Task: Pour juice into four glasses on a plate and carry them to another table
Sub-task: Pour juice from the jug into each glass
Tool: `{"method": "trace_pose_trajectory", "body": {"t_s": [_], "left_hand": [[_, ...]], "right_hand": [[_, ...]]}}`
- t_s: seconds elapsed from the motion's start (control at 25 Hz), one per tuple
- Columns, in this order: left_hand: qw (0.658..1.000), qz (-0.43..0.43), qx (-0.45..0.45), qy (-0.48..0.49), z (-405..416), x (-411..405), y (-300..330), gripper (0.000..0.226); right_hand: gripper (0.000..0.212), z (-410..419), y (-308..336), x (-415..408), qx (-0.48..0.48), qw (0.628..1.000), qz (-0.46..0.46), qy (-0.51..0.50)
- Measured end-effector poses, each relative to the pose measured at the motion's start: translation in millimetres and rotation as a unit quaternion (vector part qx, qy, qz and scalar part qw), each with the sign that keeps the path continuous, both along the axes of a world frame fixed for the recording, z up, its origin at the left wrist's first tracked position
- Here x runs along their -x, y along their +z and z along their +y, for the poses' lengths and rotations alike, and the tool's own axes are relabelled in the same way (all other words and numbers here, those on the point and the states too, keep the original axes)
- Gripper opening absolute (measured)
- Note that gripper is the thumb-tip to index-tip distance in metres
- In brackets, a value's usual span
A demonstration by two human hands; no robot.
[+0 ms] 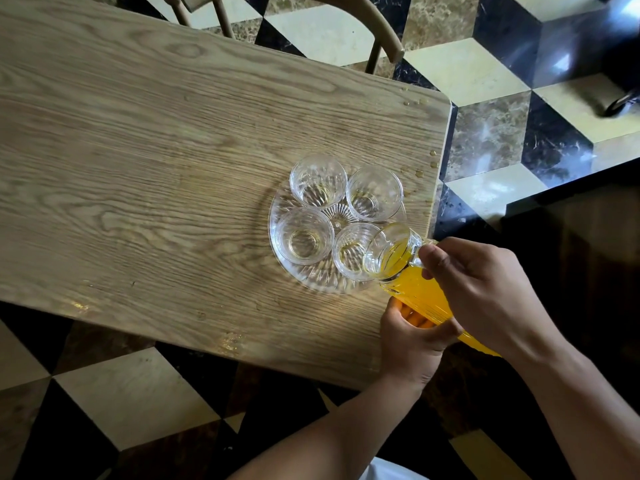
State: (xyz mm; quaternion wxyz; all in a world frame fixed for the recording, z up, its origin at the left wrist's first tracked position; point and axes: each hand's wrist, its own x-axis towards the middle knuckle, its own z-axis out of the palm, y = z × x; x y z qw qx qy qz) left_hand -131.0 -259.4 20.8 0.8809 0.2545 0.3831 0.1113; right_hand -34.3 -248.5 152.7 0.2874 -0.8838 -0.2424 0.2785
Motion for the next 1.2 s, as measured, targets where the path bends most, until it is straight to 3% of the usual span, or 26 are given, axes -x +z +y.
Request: {"method": "trace_pose_trajectory", "body": {"t_s": [0.96, 1.12, 1.2], "left_hand": [[1.000, 0.003, 0.006, -0.018, -12.3, 0.9, 9.5, 0.043], [1.000, 0.016, 0.001, -0.017, -10.8, 0.7, 13.5, 0.057], [1.000, 0.013, -0.001, -0.017, -11.0, 1.8, 12.6, 0.052]], "right_hand": [[0.048, 10.0, 8.7, 2.8, 0.090, 0.994, -0.045, 0.042], [0.050, 11.0, 8.8, 3.4, 0.091, 0.993, -0.049, 0.048], [0.051, 11.1, 8.7, 4.2, 0.092, 0.993, -0.050, 0.049]]}}
